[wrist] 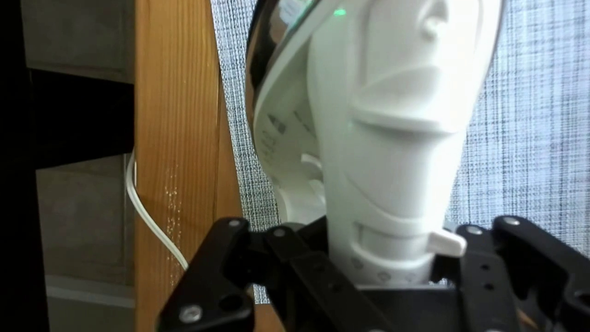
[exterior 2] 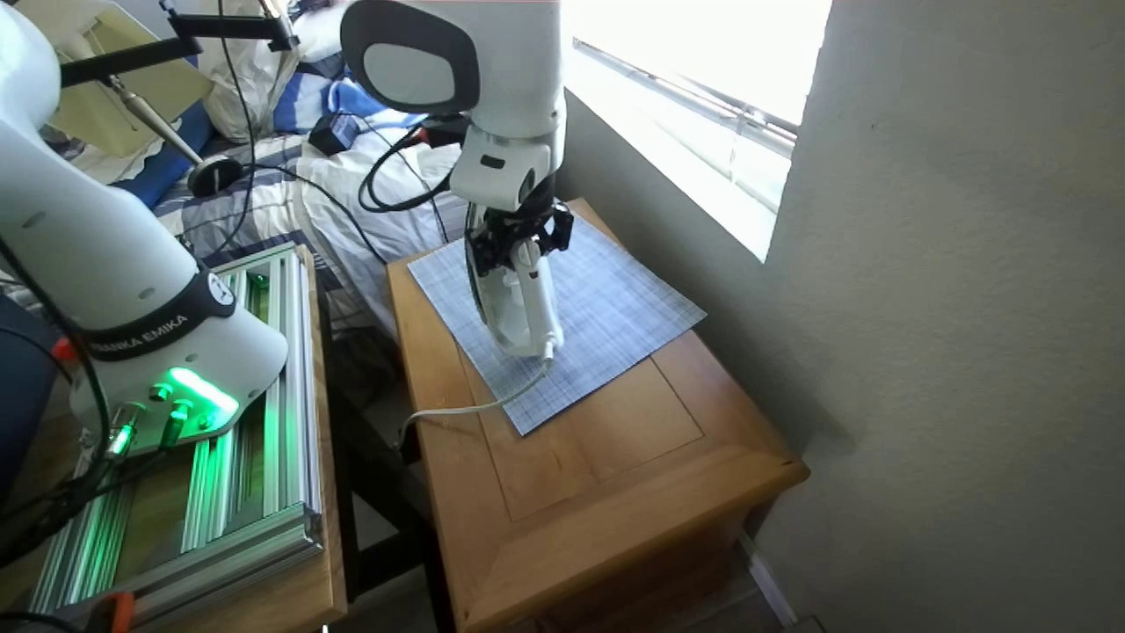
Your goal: Lay the pressing iron down
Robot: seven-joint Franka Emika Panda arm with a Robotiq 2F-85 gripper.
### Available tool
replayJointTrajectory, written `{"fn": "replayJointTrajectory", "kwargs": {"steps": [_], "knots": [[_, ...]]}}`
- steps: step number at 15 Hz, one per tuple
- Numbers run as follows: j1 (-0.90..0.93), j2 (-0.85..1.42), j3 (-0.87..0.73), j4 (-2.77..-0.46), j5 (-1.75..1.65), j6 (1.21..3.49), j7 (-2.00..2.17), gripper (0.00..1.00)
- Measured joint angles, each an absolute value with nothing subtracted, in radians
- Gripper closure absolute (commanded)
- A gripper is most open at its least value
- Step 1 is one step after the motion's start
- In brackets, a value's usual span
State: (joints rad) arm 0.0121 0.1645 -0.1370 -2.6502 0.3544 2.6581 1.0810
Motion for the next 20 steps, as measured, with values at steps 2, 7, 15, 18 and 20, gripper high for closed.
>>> {"fn": "replayJointTrajectory", "kwargs": {"steps": [2,7,15,18,20], "knots": [[0.1,0.168,-0.176,-2.676,0.203,2.722,1.233,0.98],[0.478,0.21,-0.488,-2.689,-0.167,2.801,1.603,0.98],[0.863,0.222,-0.818,-2.658,-0.559,2.725,2.042,0.98],[0.91,0.223,-0.829,-2.657,-0.568,2.688,2.081,0.98],[0.926,0.23,-0.829,-2.657,-0.568,2.673,2.094,0.98]]}}
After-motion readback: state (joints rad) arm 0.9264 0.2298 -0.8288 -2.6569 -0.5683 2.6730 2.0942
